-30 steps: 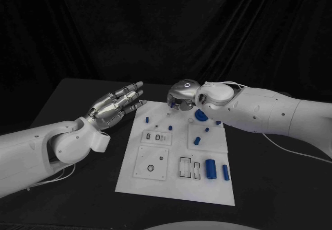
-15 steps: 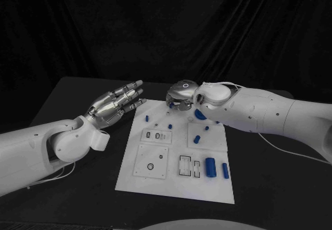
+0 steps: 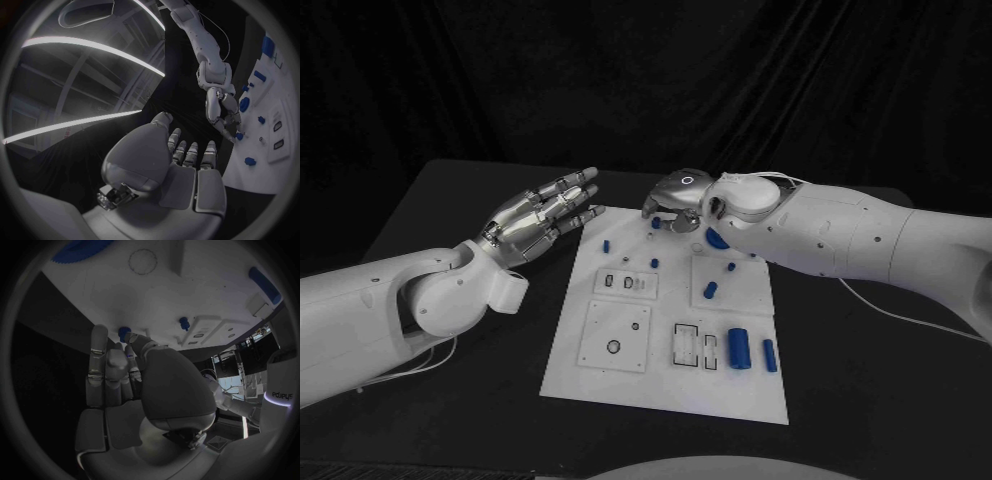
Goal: Assemble the parts on the task board
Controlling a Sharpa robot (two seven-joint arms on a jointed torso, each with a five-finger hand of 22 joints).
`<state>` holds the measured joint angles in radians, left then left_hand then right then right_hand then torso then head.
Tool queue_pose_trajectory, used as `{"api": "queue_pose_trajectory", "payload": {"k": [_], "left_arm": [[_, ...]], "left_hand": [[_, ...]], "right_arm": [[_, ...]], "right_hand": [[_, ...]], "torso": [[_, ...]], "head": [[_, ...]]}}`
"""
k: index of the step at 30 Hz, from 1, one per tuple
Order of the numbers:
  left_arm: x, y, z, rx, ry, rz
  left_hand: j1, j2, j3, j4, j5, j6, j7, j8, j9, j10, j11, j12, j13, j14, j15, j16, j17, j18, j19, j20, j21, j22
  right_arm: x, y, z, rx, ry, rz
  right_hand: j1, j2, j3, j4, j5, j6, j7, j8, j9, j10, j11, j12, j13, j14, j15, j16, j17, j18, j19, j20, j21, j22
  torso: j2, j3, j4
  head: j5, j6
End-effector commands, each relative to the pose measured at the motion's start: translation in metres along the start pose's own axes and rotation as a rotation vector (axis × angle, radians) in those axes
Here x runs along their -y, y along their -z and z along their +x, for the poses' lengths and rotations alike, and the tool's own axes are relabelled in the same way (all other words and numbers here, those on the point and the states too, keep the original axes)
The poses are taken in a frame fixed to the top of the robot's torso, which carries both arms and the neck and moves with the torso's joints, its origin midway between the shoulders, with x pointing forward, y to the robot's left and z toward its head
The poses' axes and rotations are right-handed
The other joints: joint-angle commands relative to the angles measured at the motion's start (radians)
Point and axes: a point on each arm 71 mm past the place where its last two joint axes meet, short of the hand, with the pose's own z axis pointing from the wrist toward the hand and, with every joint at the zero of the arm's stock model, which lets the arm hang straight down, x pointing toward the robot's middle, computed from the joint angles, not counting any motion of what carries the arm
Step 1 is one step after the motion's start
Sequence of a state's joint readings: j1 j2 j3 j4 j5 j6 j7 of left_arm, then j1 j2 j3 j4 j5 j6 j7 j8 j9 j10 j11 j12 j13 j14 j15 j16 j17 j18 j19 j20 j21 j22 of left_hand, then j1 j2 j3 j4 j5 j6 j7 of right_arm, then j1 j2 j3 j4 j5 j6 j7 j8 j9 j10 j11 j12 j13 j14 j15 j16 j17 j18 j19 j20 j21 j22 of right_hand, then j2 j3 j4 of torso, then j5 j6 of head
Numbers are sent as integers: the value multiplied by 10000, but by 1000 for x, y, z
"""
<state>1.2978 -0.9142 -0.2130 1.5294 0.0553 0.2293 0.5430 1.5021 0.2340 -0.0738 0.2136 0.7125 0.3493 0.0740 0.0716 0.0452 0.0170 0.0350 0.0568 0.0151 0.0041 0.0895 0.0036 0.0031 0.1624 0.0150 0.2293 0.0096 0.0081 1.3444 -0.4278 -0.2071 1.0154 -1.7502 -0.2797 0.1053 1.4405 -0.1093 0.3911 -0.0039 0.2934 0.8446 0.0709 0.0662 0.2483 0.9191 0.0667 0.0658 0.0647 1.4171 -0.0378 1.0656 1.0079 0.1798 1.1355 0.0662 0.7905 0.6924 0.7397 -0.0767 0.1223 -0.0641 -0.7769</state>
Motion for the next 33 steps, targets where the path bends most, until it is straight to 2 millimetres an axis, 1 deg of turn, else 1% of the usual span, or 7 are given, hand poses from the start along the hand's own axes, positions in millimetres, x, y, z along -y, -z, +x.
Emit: {"api": "queue_pose_trajectory", "payload": {"k": [1,11,21,23,25,27,33], "left_arm": [[0,-1,2,-182,98,55],[1,4,-1,-87,82,16],[2,8,-4,30,43,-9],[2,8,-4,45,35,-18],[1,7,-4,38,37,-22],[1,7,-4,5,54,-23],[-1,6,-2,-79,114,-78]], "left_hand": [[59,12,32,-4,51,52,0,35,13,-16,87,46,6,-10,59,67,8,180,37,28,41,17],[53,13,43,-5,49,53,9,39,13,-17,97,46,6,-10,60,65,8,180,35,30,39,15],[48,9,51,-7,45,70,15,45,15,-13,104,61,10,-8,60,74,11,180,40,32,43,18],[48,9,51,-7,45,70,15,45,15,-13,104,61,10,-8,60,74,11,180,40,32,43,18],[48,9,51,-7,45,70,15,45,15,-13,104,61,10,-8,60,74,11,180,40,32,43,18],[39,0,60,-9,42,95,24,56,18,-9,113,76,13,-7,60,76,11,180,41,34,43,18],[36,-2,65,-10,43,93,27,58,18,-9,118,73,12,-6,60,77,12,181,41,35,43,18]], "right_arm": [[6,2,5,-450,-21,505],[15,20,-4,1170,-600,326],[43,74,-29,2487,-1281,760],[50,84,-29,2342,-1342,982],[57,91,-27,2041,-1406,1193],[63,98,-23,1647,-1502,1511],[74,119,0,668,-1860,2525]], "right_hand": [[55,-21,-354,-77,-121,-927,-188,-38,-294,-1405,21,-45,-24,-223,30,-229,-210,18,-192,47,-75,99],[30,267,-1208,8,-399,-2094,-397,-28,-840,-3714,-129,-125,-89,-618,24,-593,-562,32,-452,90,-349,260],[34,535,-1520,360,-409,-978,-54,256,-841,-454,19,1191,446,-804,98,-899,-901,23,-416,138,-721,330],[75,461,-1685,327,-462,-611,30,381,-805,1439,-312,3313,1630,-832,-143,-937,-934,15,-416,43,-787,373],[9,485,-1875,512,-551,-528,1,252,-872,-252,-469,7751,5187,-684,-415,-523,-520,-133,-312,7,-945,457],[-572,560,-2027,1099,-777,-520,77,162,-902,3442,-619,13282,11767,724,-191,3264,3549,-200,400,-127,178,1673],[-1949,482,-2788,2114,-1374,-590,68,109,-865,6517,-713,15050,15061,1537,-206,5052,5629,-703,1799,-123,3150,4642]], "torso": [[-7,0,-28],[-19,0,-15],[-41,7,-73],[-54,6,-97],[-66,-2,-113],[-77,-12,-122],[-88,-14,-135]], "head": [[55,24],[85,185],[164,79],[143,62],[155,60],[169,56],[265,19]]}}
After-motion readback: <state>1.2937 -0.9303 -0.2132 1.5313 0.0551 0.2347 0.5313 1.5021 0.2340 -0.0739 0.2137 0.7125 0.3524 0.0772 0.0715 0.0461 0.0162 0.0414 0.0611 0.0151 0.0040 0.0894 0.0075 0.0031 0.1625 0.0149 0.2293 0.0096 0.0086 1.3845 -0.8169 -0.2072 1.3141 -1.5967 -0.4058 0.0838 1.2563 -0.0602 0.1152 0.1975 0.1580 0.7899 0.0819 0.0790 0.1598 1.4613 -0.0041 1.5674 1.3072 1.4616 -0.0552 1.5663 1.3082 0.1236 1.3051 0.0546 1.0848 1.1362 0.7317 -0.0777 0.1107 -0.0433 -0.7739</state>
